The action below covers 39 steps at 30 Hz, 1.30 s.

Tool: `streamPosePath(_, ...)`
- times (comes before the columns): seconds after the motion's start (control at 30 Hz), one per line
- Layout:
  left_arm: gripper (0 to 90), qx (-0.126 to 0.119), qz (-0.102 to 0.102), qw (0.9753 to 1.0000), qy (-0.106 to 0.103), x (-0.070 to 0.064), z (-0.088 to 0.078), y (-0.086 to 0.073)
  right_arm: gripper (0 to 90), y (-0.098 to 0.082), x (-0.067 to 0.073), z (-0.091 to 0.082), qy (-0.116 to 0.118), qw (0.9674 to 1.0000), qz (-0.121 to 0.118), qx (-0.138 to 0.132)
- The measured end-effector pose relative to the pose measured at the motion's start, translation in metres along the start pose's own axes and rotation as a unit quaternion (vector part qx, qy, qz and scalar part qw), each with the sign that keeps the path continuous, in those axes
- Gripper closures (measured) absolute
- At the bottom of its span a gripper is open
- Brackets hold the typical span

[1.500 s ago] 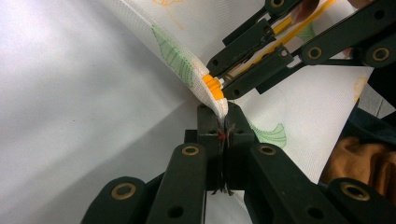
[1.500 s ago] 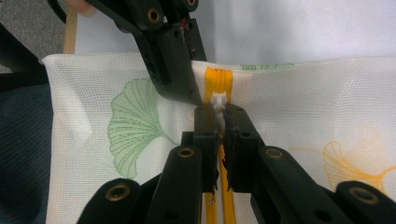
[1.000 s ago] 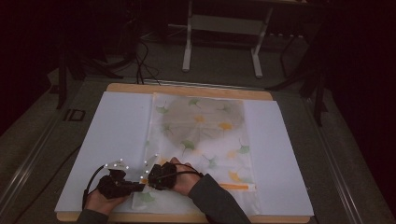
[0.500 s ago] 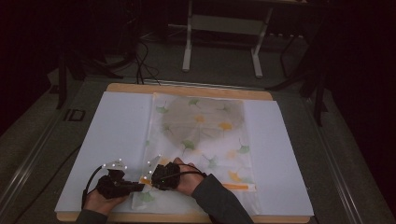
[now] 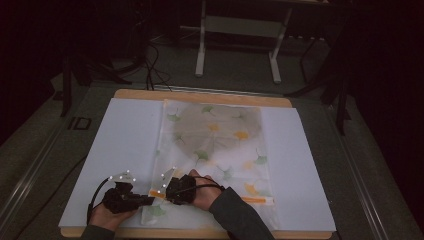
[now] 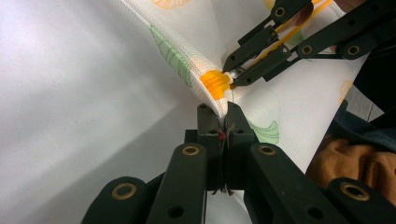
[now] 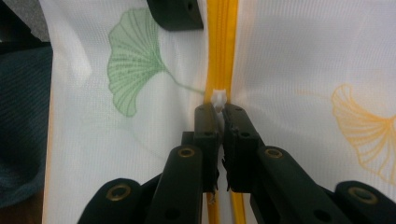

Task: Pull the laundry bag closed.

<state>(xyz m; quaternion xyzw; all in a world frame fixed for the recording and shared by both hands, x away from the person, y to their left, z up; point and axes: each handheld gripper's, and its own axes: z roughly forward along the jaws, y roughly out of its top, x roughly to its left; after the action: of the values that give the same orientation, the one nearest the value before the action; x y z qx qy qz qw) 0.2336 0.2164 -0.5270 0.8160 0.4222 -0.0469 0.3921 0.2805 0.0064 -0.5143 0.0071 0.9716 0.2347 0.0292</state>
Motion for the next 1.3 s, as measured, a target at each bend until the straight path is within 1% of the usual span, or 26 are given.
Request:
streamPosePath(0.17, 88.3, -0.003, -0.001, 1.0, 0.001, 0.0, -0.001, 0.0, 85.4, -0.005, -0.001, -0.003, -0.002, 1.0, 0.002, 0.007)
streamPosePath(0.3, 88.3, -0.003, -0.003, 1.0, 0.002, 0.001, -0.002, -0.001, 85.4, -0.008, -0.002, -0.005, -0.002, 1.0, 0.006, 0.006)
streamPosePath(0.53, 88.4, -0.003, -0.002, 1.0, 0.002, 0.001, -0.002, -0.001, 85.4, -0.009, -0.002, -0.005, -0.003, 1.0, 0.004, 0.008)
streamPosePath(0.73, 88.4, -0.006, -0.005, 1.0, 0.003, 0.001, -0.003, -0.002, 85.4, -0.012, -0.002, -0.008, -0.005, 0.9999, 0.004, 0.014)
streamPosePath(0.9, 88.4, -0.005, -0.004, 1.0, 0.003, 0.002, -0.004, -0.002, 85.4, -0.018, -0.002, -0.011, -0.007, 0.9998, 0.008, 0.017)
streamPosePath(0.97, 88.4, -0.005, -0.005, 1.0, 0.003, 0.002, -0.004, -0.002, 85.4, -0.018, -0.002, -0.011, -0.008, 0.9998, 0.005, 0.016)
streamPosePath(1.07, 88.4, -0.007, -0.006, 1.0, 0.001, 0.002, -0.004, -0.002, 85.4, -0.02, -0.002, -0.012, -0.008, 0.9998, 0.009, 0.018)
streamPosePath(1.27, 88.4, -0.007, -0.007, 0.9999, 0.002, 0.002, -0.005, -0.002, 85.4, -0.023, -0.003, -0.014, -0.011, 0.9998, 0.007, 0.018)
streamPosePath(1.3, 88.4, -0.007, -0.008, 0.9999, 0.002, 0.002, -0.005, -0.002, 85.4, -0.023, -0.003, -0.014, -0.01, 0.9997, 0.008, 0.021)
